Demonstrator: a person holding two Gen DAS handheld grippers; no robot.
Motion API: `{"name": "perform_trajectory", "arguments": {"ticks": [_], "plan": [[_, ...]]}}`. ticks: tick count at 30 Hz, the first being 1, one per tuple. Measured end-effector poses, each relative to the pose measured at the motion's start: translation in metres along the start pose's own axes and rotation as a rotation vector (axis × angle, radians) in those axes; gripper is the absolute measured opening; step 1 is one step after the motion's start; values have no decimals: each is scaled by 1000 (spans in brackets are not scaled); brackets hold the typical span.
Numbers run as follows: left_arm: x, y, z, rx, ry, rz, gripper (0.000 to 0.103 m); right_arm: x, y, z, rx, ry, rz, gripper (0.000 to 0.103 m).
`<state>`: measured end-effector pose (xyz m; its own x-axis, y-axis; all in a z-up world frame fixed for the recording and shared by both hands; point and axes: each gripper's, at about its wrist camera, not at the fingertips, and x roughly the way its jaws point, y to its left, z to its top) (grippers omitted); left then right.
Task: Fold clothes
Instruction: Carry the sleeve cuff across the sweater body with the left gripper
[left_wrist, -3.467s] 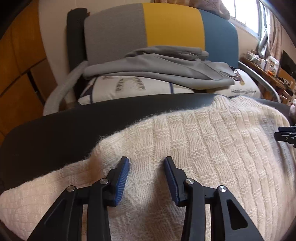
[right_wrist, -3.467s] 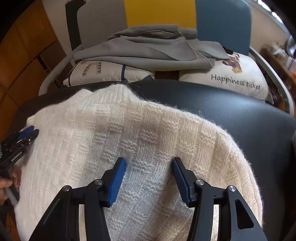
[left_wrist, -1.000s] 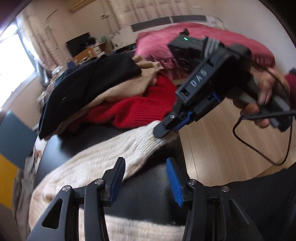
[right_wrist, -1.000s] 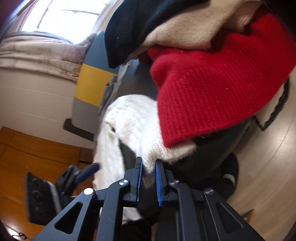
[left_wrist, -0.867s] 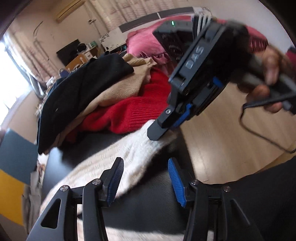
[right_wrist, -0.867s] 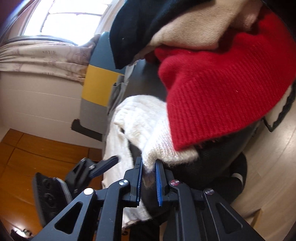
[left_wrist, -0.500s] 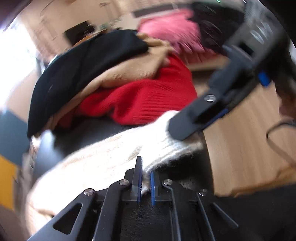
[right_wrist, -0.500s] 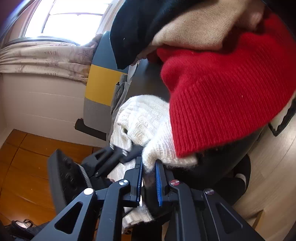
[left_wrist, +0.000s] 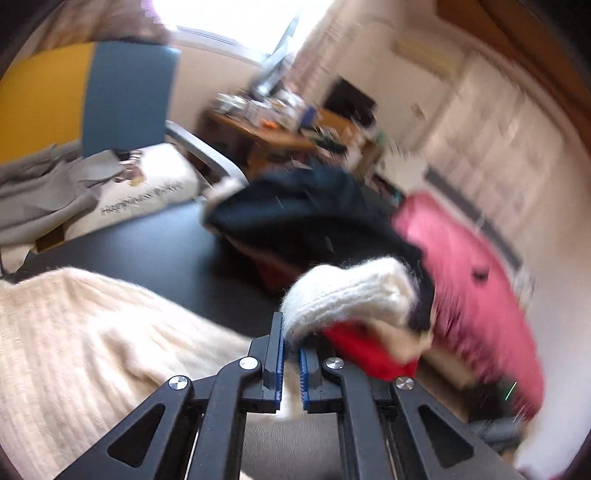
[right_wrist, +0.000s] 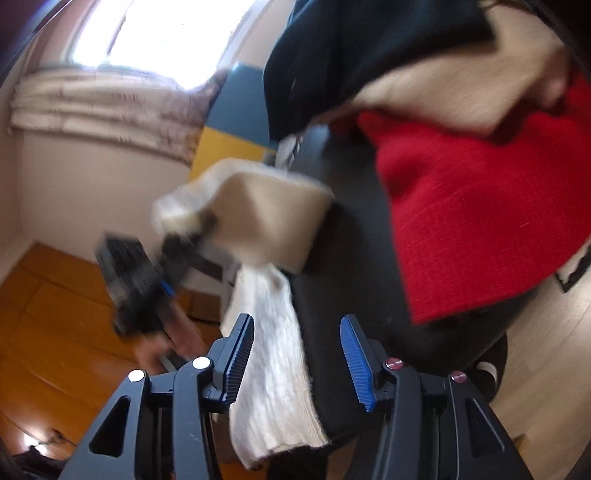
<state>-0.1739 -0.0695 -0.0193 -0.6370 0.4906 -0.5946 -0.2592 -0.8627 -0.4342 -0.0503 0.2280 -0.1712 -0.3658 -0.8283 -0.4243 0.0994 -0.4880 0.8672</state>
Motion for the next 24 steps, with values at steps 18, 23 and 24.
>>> {"name": "perform_trajectory", "arguments": {"ticks": [18,23,24], "plan": [[-157,125,95,-217,-351,32,5,256,100,18,-264,270,21,51],[-207,164,60,-289,-442,50,6,299,109,38,-270,229,8,51],[-214,171,50,-307,-457,61,6,307,108,41,-268,224,-7,51]]}}
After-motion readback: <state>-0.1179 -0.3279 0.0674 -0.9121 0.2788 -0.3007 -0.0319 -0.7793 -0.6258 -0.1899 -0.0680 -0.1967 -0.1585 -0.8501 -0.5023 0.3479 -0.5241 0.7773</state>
